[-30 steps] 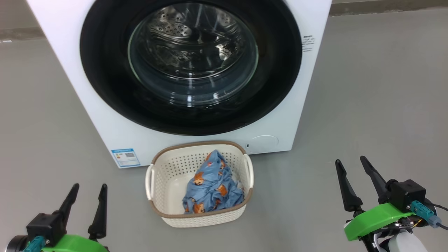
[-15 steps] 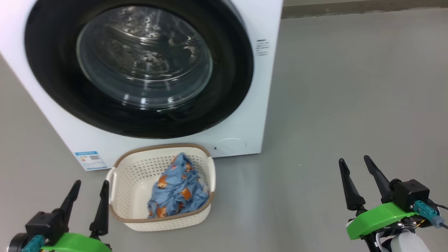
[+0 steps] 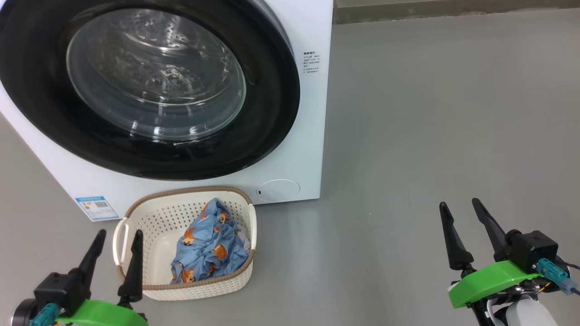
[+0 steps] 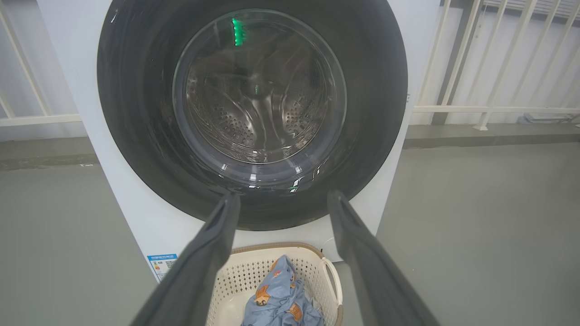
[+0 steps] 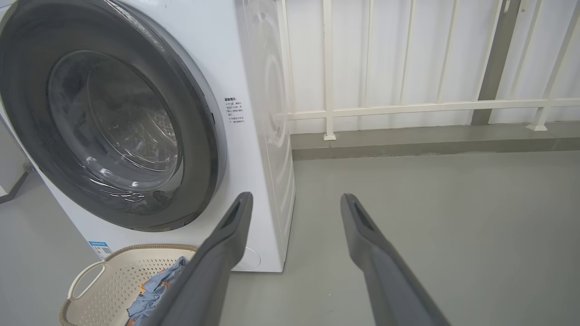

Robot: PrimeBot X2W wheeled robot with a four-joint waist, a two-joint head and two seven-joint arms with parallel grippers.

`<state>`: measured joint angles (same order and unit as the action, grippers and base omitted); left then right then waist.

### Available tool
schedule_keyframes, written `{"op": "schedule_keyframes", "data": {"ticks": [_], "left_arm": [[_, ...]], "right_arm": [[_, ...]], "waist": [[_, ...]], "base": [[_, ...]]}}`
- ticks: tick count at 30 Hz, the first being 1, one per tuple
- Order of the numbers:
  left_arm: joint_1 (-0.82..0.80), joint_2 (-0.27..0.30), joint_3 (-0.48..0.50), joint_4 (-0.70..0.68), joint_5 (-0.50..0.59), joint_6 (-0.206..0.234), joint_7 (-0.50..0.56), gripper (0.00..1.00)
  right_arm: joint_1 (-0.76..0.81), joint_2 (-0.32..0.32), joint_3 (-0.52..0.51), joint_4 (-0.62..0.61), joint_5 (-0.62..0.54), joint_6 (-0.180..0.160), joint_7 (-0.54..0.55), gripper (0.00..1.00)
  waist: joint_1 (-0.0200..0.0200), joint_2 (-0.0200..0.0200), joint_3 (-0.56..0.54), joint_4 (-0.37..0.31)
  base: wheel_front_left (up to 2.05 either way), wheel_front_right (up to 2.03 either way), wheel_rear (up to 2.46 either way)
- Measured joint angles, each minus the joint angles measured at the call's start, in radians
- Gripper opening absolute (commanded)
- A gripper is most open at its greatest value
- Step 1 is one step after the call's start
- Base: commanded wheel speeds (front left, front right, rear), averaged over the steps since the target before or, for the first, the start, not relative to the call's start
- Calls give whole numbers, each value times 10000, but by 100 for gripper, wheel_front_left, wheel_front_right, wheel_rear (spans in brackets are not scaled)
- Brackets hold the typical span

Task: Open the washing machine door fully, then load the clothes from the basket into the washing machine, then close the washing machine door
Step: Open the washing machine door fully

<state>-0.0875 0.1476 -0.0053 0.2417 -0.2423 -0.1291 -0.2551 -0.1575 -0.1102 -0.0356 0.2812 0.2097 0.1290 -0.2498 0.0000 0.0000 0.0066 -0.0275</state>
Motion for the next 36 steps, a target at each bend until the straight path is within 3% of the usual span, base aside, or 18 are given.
{"op": "schedule_keyframes", "data": {"ticks": [26,36], "left_arm": [[53,-100,125,-174,98,0,0,100],[175,-94,-447,-311,75,0,0,100]], "right_arm": [[-69,67,-104,-46,-127,0,0,100],[-1291,242,-529,-132,840,0,-2,100]], "waist": [[1,0,7,142],[0,0,81,397]], "base": [[0,0,0],[0,0,0]]}}
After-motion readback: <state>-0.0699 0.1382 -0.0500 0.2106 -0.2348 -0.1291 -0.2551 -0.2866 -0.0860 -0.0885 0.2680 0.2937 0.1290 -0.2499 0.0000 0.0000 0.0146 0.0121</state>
